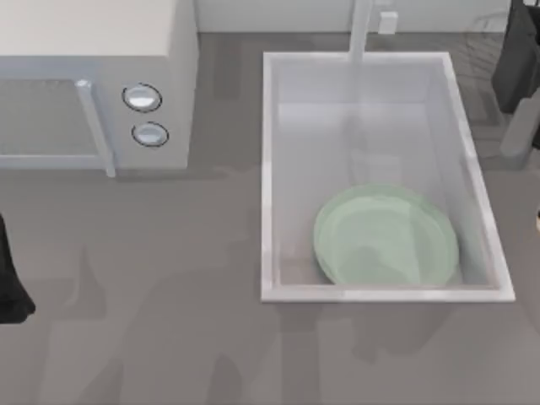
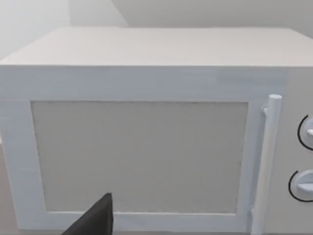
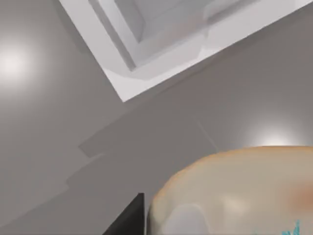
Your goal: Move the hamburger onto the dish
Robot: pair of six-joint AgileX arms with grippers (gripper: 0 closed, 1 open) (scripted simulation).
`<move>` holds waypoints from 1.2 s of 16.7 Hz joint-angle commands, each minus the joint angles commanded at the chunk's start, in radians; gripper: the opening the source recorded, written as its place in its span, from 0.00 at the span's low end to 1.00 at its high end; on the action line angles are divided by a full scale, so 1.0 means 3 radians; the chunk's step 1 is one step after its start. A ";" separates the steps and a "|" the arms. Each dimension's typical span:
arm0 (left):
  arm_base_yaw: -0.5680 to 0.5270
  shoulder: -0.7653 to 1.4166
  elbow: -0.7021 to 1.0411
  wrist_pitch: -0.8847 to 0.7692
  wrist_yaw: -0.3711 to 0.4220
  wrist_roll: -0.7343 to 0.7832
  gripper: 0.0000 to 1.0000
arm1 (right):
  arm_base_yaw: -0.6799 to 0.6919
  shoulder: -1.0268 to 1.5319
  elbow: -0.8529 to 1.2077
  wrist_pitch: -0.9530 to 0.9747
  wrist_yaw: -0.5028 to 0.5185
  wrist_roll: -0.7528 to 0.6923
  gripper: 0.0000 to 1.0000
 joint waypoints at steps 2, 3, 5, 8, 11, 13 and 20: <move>0.0000 0.0000 0.0000 0.0000 0.0000 0.0000 1.00 | 0.0178 0.0113 0.0103 -0.0035 -0.0002 -0.0709 0.00; 0.0000 0.0000 0.0000 0.0000 0.0000 0.0000 1.00 | 0.0271 0.0168 0.0150 -0.0052 -0.0004 -0.1091 0.00; 0.0000 0.0000 0.0000 0.0000 0.0000 0.0000 1.00 | 0.0462 0.0280 0.0243 -0.0085 -0.0008 -0.1878 0.00; 0.0000 0.0000 0.0000 0.0000 0.0000 0.0000 1.00 | 0.0751 0.0441 0.0379 -0.0130 -0.0016 -0.3023 0.00; 0.0000 0.0000 0.0000 0.0000 0.0000 0.0000 1.00 | 0.1020 0.0551 0.0493 -0.0144 -0.0021 -0.4007 0.00; 0.0000 0.0000 0.0000 0.0000 0.0000 0.0000 1.00 | 0.1166 0.0582 0.0545 -0.0130 -0.0021 -0.4518 0.00; 0.0000 0.0000 0.0000 0.0000 0.0000 0.0000 1.00 | 0.1385 0.0596 0.0615 -0.0085 -0.0014 -0.5200 0.00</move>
